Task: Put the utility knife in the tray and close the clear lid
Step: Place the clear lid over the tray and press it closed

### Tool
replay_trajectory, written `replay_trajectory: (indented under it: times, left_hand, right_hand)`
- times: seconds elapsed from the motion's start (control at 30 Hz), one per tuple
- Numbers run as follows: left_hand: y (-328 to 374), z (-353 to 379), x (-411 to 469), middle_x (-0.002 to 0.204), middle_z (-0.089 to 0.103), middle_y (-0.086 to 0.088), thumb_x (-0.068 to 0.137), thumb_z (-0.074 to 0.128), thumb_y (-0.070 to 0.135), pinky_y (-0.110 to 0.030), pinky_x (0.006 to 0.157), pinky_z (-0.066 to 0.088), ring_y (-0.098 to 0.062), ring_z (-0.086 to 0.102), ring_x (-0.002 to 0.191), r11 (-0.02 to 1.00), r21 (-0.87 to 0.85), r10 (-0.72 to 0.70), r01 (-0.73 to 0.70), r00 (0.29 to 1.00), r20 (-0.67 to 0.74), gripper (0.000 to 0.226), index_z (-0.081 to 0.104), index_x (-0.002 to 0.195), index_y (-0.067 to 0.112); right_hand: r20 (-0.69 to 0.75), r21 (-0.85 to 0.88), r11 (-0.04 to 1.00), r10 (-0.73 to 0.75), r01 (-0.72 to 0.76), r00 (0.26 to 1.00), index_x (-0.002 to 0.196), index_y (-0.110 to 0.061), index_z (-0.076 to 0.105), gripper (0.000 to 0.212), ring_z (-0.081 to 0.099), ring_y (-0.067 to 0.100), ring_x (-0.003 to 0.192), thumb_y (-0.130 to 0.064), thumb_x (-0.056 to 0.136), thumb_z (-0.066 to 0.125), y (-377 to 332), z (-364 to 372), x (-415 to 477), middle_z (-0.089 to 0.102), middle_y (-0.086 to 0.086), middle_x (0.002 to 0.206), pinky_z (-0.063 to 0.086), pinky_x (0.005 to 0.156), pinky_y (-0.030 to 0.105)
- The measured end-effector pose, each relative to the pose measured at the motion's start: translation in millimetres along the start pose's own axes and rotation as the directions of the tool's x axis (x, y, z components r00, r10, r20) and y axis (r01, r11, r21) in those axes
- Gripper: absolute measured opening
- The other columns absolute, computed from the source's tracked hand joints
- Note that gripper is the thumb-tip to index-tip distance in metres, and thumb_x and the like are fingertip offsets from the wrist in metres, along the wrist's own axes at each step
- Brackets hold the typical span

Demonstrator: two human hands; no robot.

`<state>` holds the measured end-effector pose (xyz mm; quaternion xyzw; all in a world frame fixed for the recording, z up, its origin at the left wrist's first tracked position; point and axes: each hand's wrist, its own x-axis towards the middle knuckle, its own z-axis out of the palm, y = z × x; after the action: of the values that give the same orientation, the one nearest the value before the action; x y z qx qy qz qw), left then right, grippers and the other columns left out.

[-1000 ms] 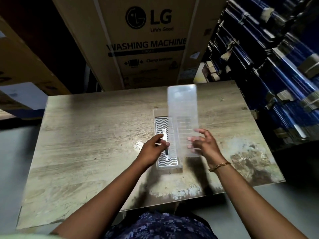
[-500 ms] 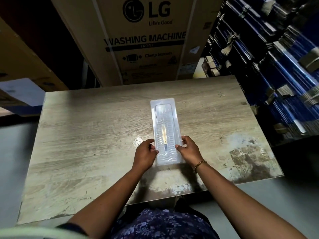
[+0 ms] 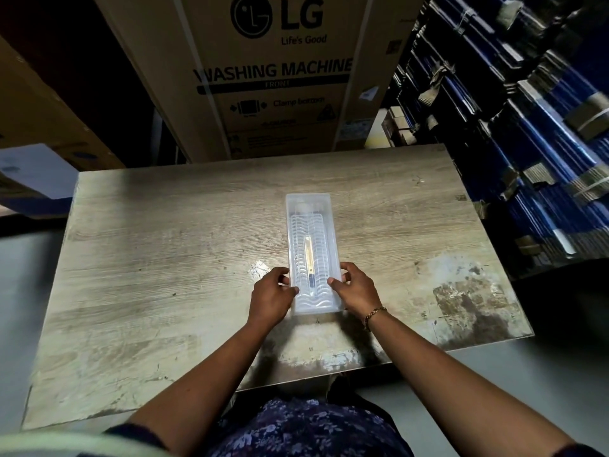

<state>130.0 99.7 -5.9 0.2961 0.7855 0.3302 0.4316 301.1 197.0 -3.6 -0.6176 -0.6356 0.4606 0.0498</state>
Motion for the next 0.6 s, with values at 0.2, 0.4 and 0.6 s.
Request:
replay_trajectory:
  times: [0.2,0.4,0.6]
  left_hand:
    - [-3,1,1,0.094,0.067,0.003,0.079,0.073,0.014,-0.053,0.082,0.058,-0.027,0.07,0.079,1.0,0.025,-0.013,0.013,1.0,0.003,0.046,0.061,0.123,0.02]
    - [20,-22,16,0.163,0.02,-0.003,0.075,0.079,0.038,-0.046,0.111,0.04,-0.027,0.03,0.145,0.844,0.46,0.19,-0.276,0.955,0.226,0.103,0.017,0.156,0.021]
    - [30,-33,40,0.166,-0.015,0.008,0.066,0.076,0.063,-0.057,0.115,0.032,-0.022,-0.002,0.154,0.504,0.765,0.075,-0.401,0.903,0.424,0.128,-0.005,0.157,0.021]
  right_hand:
    - [0.007,-0.011,1.0,-0.015,0.015,1.0,0.129,-0.018,0.061,0.047,0.065,0.023,0.092,-0.03,0.085,0.071,-2,-3,2,0.059,-0.01,0.081,0.051,0.084,0.033]
    - [0.226,-0.389,0.868,-0.234,0.308,0.946,0.157,-0.02,0.013,0.102,0.027,0.029,0.147,-0.043,0.078,0.074,-16,-34,26,0.013,0.002,0.165,0.031,0.115,0.042]
    - [0.479,-0.72,0.489,-0.163,0.493,0.862,0.157,-0.023,0.003,0.125,0.012,0.027,0.15,-0.053,0.064,0.081,-40,-53,43,-0.009,-0.012,0.166,0.034,0.112,0.052]
